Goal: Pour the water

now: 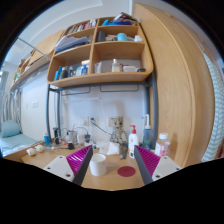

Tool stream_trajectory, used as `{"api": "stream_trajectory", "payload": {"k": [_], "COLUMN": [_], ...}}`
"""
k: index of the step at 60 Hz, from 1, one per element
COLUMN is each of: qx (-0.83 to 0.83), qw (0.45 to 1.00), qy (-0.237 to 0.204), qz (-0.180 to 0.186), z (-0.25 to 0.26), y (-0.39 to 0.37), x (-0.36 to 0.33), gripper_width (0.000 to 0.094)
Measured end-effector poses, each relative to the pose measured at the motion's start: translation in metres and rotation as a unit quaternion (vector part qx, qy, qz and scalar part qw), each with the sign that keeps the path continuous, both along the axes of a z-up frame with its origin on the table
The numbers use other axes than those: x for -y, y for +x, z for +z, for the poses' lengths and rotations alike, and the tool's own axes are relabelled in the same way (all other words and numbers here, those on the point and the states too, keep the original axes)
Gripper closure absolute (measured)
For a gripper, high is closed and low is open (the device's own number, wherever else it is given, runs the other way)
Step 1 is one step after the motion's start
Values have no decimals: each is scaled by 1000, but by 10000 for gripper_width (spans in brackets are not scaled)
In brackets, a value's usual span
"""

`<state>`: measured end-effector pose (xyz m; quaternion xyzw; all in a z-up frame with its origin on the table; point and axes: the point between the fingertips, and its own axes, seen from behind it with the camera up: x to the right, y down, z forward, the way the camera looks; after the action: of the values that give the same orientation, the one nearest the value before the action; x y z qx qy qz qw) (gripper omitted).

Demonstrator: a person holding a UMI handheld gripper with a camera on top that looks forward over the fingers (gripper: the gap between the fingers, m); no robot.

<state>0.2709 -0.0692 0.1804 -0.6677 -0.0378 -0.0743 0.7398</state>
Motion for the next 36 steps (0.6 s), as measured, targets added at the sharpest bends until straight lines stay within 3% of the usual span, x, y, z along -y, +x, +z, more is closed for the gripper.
{"api": "stream_trajectory", "payload": {"k": [14,23,36], "qx": [-15,-3,12], "qw": [996,993,992], "qy": [-34,-44,-42], "qz": [-80,-113,-115], "z": [-35,-42,-46], "y": [122,186,226], "x": [-34,-62,-128], "gripper_width": [92,88,87]}}
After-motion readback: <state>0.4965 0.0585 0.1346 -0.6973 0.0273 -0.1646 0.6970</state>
